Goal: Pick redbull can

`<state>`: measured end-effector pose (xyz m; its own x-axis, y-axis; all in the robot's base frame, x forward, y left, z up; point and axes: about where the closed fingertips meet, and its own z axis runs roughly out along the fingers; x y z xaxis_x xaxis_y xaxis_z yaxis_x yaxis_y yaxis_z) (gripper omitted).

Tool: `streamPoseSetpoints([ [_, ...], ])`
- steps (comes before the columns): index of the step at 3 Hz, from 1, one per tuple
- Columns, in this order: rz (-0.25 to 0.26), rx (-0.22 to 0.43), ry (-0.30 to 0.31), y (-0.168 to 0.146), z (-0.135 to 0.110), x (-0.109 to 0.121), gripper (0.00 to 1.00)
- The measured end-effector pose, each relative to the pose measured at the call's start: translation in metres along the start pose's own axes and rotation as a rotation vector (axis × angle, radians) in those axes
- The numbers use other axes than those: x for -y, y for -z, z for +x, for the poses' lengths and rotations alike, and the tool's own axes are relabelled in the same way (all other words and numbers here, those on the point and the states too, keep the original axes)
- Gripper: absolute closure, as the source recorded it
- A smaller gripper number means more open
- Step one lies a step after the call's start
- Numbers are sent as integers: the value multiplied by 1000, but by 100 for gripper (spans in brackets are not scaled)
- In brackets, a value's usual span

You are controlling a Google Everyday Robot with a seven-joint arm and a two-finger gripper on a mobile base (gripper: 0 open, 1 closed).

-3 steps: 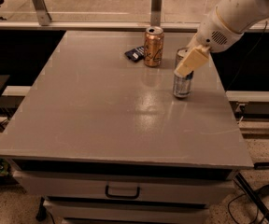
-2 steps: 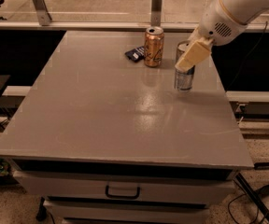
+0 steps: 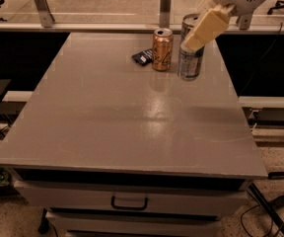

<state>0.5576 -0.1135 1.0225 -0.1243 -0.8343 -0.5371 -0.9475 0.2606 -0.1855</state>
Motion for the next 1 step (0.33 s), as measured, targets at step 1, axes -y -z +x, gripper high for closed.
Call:
streamPoseSetpoints([
  [1, -2, 4, 2, 1, -2, -1, 100],
])
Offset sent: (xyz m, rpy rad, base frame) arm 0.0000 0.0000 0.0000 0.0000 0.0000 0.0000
